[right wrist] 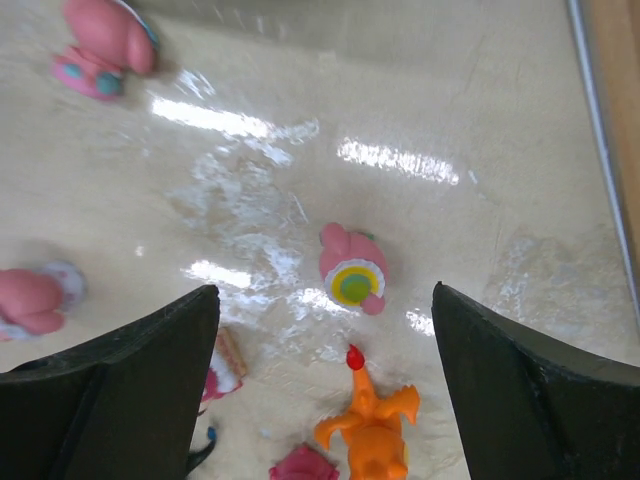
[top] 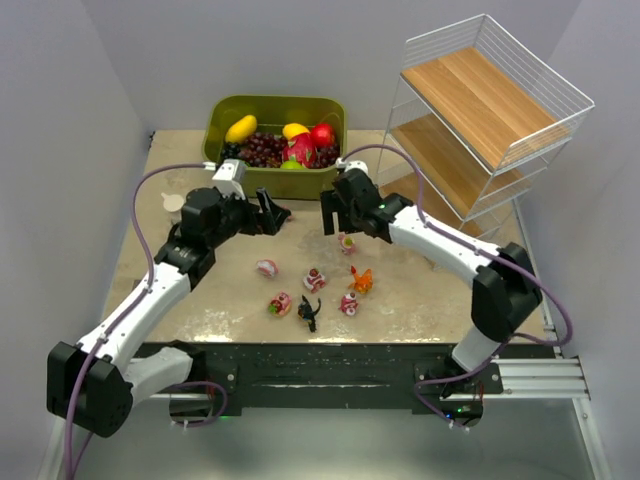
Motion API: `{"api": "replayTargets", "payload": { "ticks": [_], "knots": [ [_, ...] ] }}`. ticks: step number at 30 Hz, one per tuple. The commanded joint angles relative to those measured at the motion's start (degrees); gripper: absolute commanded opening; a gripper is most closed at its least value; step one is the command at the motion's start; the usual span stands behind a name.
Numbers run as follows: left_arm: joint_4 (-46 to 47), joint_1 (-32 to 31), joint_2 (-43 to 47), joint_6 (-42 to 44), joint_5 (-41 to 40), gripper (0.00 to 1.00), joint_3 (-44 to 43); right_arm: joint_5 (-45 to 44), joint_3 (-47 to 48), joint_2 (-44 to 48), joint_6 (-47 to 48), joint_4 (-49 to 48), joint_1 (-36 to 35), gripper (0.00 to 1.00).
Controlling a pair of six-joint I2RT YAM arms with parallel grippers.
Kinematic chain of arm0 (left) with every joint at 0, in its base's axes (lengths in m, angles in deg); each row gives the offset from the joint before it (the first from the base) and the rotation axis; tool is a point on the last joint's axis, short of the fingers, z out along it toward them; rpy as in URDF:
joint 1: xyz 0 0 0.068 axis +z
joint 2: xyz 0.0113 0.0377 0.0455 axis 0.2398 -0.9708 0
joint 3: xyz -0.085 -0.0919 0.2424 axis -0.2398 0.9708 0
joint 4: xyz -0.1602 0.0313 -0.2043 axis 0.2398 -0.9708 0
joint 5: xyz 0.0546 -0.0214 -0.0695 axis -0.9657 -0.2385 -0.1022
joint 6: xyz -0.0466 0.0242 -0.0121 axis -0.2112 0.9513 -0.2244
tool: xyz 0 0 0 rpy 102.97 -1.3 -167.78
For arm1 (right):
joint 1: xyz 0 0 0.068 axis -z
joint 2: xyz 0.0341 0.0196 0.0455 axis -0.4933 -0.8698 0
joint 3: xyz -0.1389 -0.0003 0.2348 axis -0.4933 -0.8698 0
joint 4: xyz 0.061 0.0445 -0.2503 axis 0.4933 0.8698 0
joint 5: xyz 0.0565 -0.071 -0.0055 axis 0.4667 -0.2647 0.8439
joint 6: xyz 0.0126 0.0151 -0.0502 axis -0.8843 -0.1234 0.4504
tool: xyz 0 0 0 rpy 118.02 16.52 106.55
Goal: Place and organize the plastic toys onto the shelf
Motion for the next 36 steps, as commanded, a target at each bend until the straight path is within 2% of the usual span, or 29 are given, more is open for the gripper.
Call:
{"api": "replayTargets", "payload": {
  "ticks": [1,5,11,13,17,21,25,32,36],
  "knots": [
    [7.4,-0.5,-2.1,4.8,4.5,1.00,-0.9,1.2,4.7,6.4,1.1,2.8,-0.1,0.90],
    [12.9,-3.5,-6.6,6.5,5.8,1.00,0.6,2.1,6.8,11.7,2.8,8.9,-0.2,0.89],
    [23.5,-11.0,-16.3,8.7,7.4,1.00,2.2,4.9,6.9,24.8,5.6,11.7,-0.2,0.91],
    [25.2,-12.3,-20.7,8.7,7.8,1.00,1.3,6.2,7.0,29.1,8.0,10.9,-0.2,0.92],
    [27.7,-15.6,-27.0,8.7,8.0,1.00,-1.0,16.7,5.9,36.1,12.4,3.8,-0.1,0.99],
    [29.1,-16.5,-33.2,8.3,7.8,1.00,-4.3,20.3,9.0,36.7,13.5,3.9,-0.2,0.99],
    [29.1,-17.4,-38.5,7.9,8.4,1.00,-7.4,20.1,11.4,36.5,13.6,4.9,-0.2,0.99],
    [28.0,-18.7,-43.3,5.9,2.5,1.00,-9.5,18.8,12.3,36.9,13.4,5.8,-0.1,0.99],
    [26.9,-19.3,-45.7,4.7,0.1,0.96,-10.9,17.4,11.7,38.0,13.0,5.9,-0.2,0.99]
  ]
}}
